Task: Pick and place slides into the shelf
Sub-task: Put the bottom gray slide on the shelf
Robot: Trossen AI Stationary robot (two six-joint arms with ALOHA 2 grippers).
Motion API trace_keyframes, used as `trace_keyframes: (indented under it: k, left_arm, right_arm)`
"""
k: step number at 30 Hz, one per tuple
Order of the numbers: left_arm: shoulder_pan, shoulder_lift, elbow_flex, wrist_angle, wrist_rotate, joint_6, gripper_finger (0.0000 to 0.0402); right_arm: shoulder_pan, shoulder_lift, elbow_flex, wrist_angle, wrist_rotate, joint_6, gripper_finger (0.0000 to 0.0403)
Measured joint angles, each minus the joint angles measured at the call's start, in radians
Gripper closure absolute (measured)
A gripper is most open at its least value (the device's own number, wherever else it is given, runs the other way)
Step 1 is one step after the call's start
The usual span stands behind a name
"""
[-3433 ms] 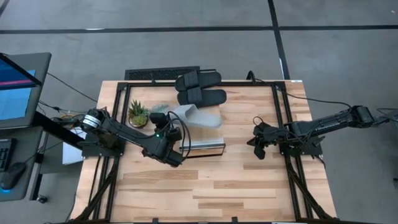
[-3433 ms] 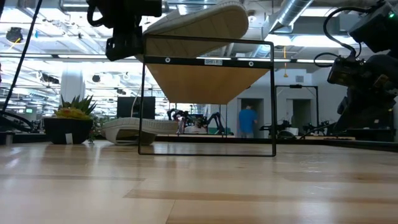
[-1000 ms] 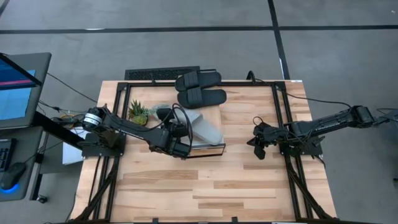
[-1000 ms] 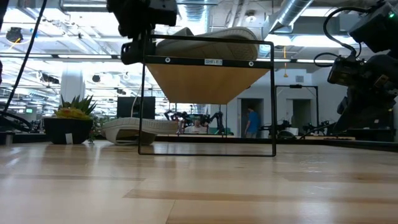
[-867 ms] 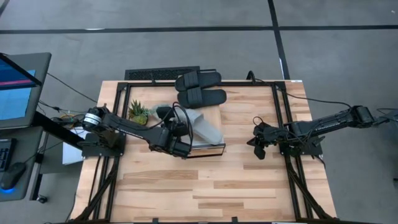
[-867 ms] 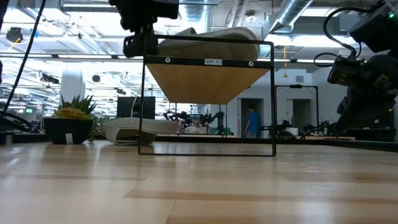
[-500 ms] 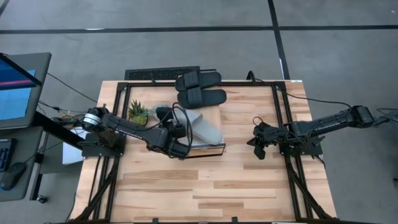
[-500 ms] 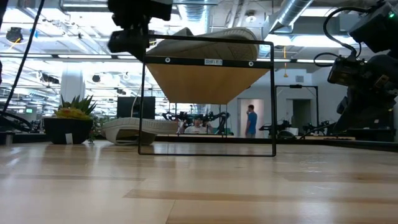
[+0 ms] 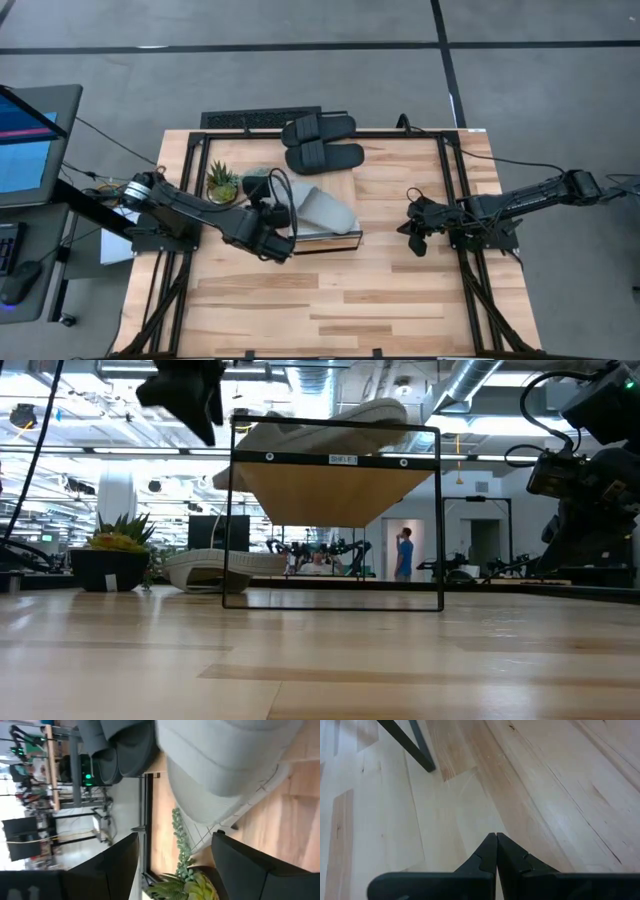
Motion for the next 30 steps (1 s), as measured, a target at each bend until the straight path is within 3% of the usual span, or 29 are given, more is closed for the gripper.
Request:
trace_keyframes:
  k: [7, 12, 17, 23, 30]
  left_arm:
    - [0.009, -0.055, 0.119, 0.024, 0.121, 0.079, 0.0164]
    - [0.033, -0.066, 0.204, 0.143, 0.302, 0.266, 0.0175]
    - [0.077, -0.067, 0.261, 0.228, 0.493, 0.398, 0.0245]
    - [0.143, -0.067, 0.330, 0.267, 0.705, 0.476, 0.0386]
    - [0.220, -0.067, 0.378, 0.423, 0.936, 0.596, 0.0401]
  right_arm:
    - [0.000, 0.000, 0.000, 0.000, 0.000, 0.000, 0.0403]
    - [0.000, 0.000, 0.000, 0.000, 0.000, 0.000, 0.0403]
    - [0.000, 0.000, 0.000, 0.001, -0.001, 0.006, 0.0403]
    - [0.000, 0.000, 0.000, 0.000, -0.028, 0.008, 0.0403]
    - [0.000, 0.000, 0.000, 0.001, -0.030, 0.008, 0.0403]
